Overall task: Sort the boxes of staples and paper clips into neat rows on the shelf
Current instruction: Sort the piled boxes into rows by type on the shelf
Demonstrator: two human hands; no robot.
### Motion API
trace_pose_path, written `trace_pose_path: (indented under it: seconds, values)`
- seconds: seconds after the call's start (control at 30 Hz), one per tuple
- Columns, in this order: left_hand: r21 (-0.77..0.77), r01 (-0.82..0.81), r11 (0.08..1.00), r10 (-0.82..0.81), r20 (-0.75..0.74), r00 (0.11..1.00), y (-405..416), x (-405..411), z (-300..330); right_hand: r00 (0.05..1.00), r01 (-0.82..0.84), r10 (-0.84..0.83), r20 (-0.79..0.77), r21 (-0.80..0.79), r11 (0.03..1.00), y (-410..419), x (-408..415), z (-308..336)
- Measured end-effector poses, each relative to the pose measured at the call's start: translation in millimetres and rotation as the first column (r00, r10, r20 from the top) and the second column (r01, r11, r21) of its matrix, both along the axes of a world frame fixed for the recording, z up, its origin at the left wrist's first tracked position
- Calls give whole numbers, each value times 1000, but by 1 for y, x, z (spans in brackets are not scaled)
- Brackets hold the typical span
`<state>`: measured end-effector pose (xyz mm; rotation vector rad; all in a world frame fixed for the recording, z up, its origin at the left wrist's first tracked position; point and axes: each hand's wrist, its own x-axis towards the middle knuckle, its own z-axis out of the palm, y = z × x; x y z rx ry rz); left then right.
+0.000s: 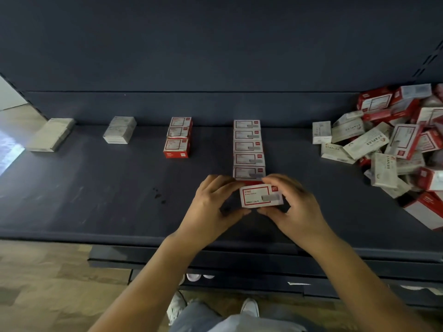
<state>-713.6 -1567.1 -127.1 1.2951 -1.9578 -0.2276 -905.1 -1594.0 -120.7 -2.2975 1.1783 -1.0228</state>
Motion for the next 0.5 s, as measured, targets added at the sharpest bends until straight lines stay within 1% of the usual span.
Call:
trace_pose_path:
  seconds: [0.1,0.2,0.4,0.5]
  values:
    - [1,5,1000,-5,28,1000,0,9,-11,997,-4,4,-76,1,1000,3,3,-12]
    - [36,-36,999,33,87,996,1,18,-25,991,37,-35,-132,18,999,4,-2,-21]
    - [87,-151,985,130,205,970,-4,18,-30,981,145,-136,-141,55,988,5,-19,-25]
    - [108,-164,981,135,239,962,-10,16,-25,979,166,-157,-132,60,984,4,-23,-27]
